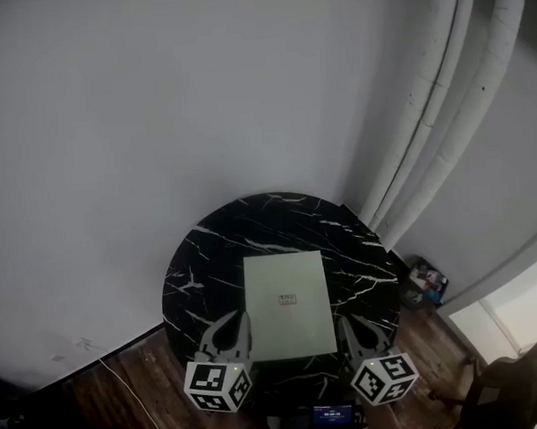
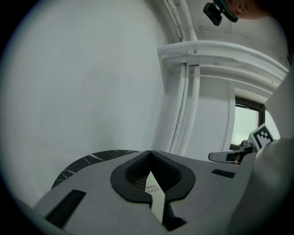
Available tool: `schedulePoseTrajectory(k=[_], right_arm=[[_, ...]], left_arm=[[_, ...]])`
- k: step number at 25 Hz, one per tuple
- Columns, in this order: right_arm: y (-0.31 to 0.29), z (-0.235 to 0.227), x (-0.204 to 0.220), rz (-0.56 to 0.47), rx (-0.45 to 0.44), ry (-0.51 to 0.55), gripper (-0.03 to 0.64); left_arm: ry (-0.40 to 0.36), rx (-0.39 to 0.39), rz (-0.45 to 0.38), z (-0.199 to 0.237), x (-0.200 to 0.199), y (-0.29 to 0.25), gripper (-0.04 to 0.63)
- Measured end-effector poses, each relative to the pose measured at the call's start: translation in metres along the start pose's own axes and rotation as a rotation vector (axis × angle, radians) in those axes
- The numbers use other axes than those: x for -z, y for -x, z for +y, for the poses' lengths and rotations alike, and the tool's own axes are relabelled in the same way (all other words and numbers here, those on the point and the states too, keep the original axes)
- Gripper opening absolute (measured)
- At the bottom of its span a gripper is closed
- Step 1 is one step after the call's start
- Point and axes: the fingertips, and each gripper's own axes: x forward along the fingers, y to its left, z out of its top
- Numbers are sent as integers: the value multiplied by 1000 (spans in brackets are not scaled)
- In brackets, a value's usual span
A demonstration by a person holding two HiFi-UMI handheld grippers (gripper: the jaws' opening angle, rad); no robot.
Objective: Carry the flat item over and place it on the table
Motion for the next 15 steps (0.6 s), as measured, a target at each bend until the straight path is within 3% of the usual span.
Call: schedulePoseTrajectory(k=[6, 15], right_arm=[[15, 20, -11, -43, 0, 15, 23], [35, 54, -21, -90, -25, 62, 23]], left_arm=[[-50, -4, -34, -7, -15, 30, 14], [-62, -6, -79, -7, -25, 60, 14]])
